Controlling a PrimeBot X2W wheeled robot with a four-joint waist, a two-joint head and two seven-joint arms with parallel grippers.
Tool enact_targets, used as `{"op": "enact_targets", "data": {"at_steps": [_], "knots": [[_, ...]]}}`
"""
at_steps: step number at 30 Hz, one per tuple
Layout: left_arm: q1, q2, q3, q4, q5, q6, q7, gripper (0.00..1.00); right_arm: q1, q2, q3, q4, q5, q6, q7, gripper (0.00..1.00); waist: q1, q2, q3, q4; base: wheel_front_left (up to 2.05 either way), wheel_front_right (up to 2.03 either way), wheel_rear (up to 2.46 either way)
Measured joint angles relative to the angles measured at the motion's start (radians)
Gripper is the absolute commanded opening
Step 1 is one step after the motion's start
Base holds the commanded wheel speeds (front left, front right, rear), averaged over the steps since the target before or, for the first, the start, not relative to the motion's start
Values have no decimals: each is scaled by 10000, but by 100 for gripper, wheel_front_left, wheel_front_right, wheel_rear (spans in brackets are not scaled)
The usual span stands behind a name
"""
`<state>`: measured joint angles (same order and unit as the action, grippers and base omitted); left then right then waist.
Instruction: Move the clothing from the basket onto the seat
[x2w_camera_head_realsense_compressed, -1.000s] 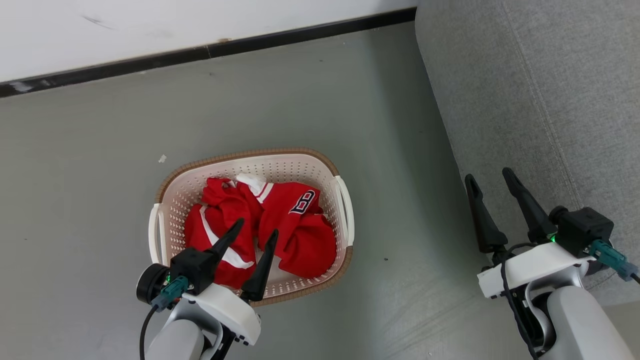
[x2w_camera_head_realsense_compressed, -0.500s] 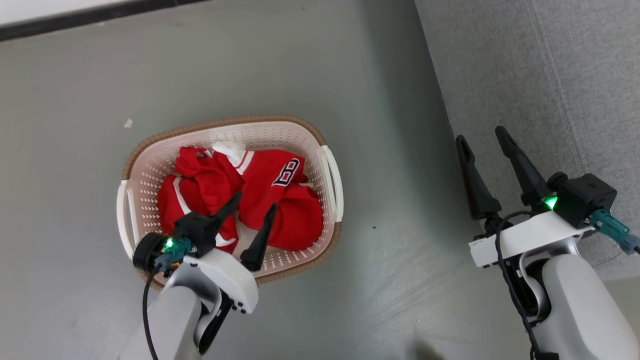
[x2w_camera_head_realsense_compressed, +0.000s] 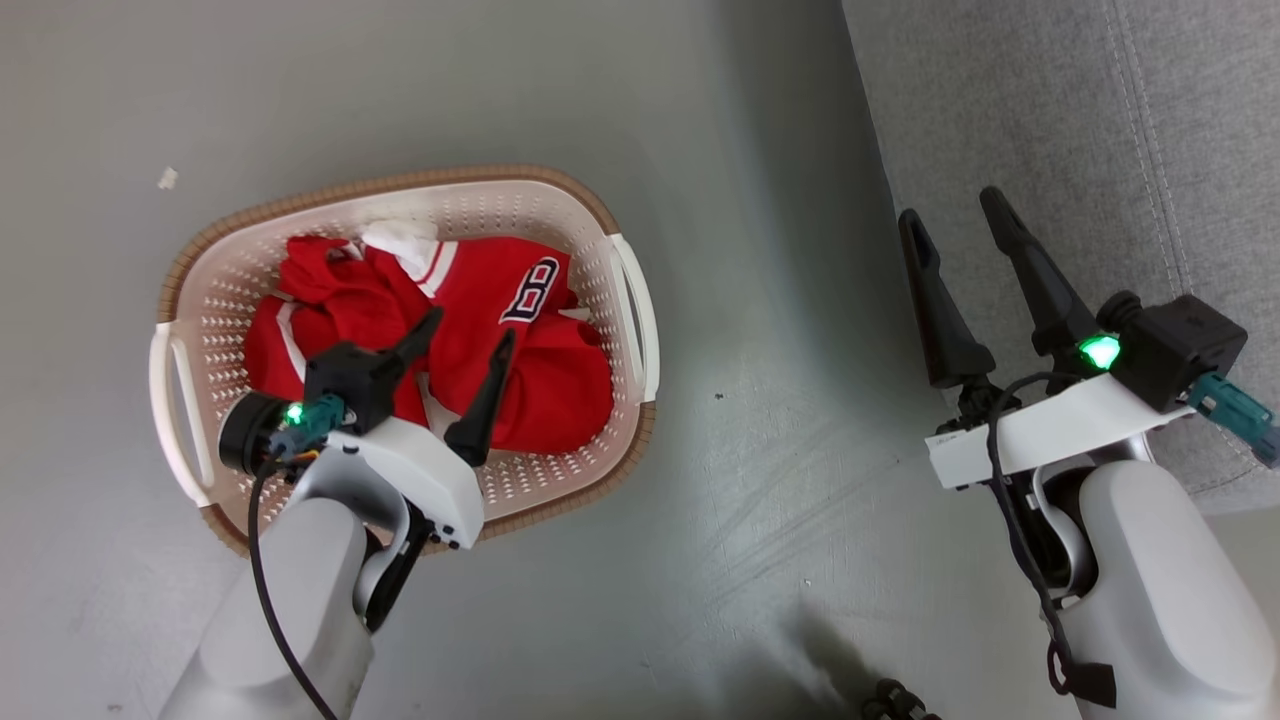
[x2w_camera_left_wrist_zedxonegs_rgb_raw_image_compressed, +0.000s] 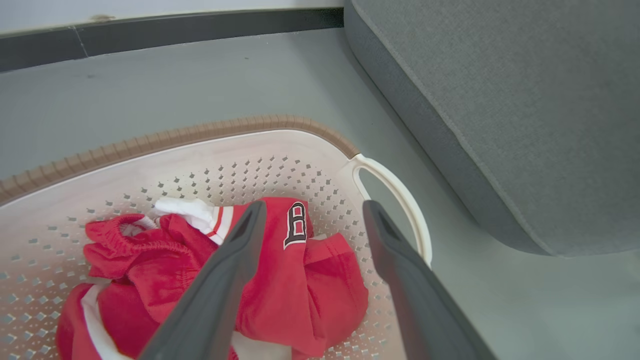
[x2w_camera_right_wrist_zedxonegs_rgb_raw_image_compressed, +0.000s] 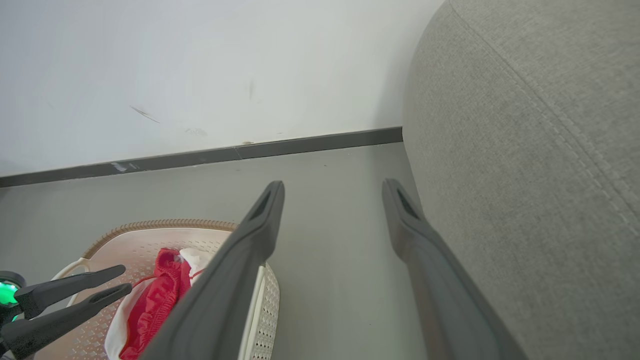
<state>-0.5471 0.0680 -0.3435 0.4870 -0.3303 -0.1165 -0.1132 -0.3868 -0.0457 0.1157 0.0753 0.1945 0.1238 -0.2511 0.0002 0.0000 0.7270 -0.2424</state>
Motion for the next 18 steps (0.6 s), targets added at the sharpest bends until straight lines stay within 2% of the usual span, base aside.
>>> {"op": "enact_targets", "data": {"at_steps": [6, 18], "knots": [[-308, 77, 127, 113, -2, 100, 255, 100, -293, 0, 188, -19, 73, 0, -40, 100, 0, 0, 401, -151, 0, 0, 0], [-895, 265, 443, 435, 73, 616, 600, 100, -930, 4, 424, -102, 100, 0, -40, 100, 0, 0, 1206, -430, 0, 0, 0]]}}
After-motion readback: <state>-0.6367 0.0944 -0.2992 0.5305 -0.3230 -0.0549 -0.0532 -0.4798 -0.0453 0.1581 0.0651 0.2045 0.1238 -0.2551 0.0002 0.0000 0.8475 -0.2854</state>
